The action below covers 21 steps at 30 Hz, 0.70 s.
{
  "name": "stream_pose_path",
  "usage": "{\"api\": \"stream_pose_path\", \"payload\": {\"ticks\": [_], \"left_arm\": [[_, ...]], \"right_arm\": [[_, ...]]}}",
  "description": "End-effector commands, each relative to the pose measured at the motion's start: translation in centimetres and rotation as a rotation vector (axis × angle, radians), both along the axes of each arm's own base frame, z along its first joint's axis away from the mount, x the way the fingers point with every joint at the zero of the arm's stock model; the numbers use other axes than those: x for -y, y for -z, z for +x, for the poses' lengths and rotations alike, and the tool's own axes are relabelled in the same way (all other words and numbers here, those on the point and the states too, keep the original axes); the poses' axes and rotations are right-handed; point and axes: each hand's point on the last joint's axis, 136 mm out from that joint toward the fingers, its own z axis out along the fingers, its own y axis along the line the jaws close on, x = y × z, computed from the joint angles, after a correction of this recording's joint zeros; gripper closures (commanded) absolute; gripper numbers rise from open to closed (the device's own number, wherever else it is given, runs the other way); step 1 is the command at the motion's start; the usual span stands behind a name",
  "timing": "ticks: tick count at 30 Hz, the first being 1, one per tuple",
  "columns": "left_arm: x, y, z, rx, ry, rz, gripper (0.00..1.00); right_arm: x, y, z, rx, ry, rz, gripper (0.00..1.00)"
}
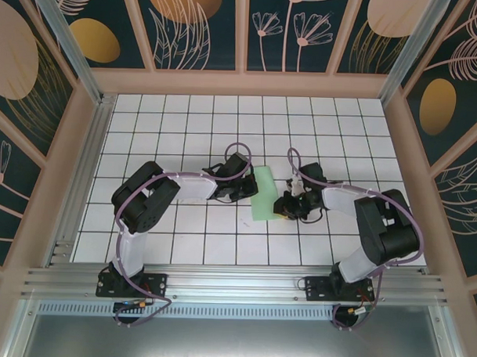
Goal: Fold a paper plane with a square sheet of paper (pick it up from the middle)
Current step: Fold the square sheet of paper in half at the center of the table.
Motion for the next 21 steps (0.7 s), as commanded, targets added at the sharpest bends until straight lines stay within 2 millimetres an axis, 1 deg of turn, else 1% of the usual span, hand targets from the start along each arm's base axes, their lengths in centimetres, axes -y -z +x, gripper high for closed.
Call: {"api": "stream_pose_path", "payload": {"ticks": [1, 3, 4, 8, 10, 12, 17, 19, 21], "left_arm": [[-6.5, 8.8, -4.1, -0.176, -0.026, 0.316, 0.94], [-6.5, 8.9, -4.1, -0.176, -0.024, 0.318, 0.94], [-6.5, 8.9, -4.1, -0.176, -0.022, 0.319, 0.94], [-6.6, 8.9, -4.1, -0.173, -0.017, 0.322, 0.94], [-6.5, 8.7, -4.0, -0.17, -0.016, 0.318, 0.94], [-6.4, 8.6, -4.0, -0.166, -0.011, 0.317, 0.95], [-6.3, 8.5, -3.9, -0.164, -0.006, 0.315, 0.95], [-6.3, 8.5, -3.9, -0.167, -0.005, 0.315, 0.95], [-6.2, 8.4, -3.9, -0.164, -0.003, 0.313, 0.95]], "right_arm": [[1.9, 2.3, -2.2, -0.11, 0.049, -0.104, 0.81], [1.9, 1.9, -1.8, -0.101, 0.059, -0.104, 0.81], [1.5, 1.1, -1.3, -0.078, 0.061, -0.083, 0.81], [-0.4, -4.3, 2.4, 0.102, 0.067, 0.037, 0.8], [-0.7, -5.6, 4.2, 0.158, 0.082, 0.046, 0.79], [-1.1, -5.7, 5.9, 0.177, 0.092, 0.039, 0.8], [-2.0, -4.2, 10.1, 0.197, 0.1, 0.01, 0.83], [-2.4, -3.5, 11.3, 0.196, 0.097, 0.004, 0.83], [-2.6, -2.4, 12.0, 0.186, 0.09, -0.002, 0.84]]}}
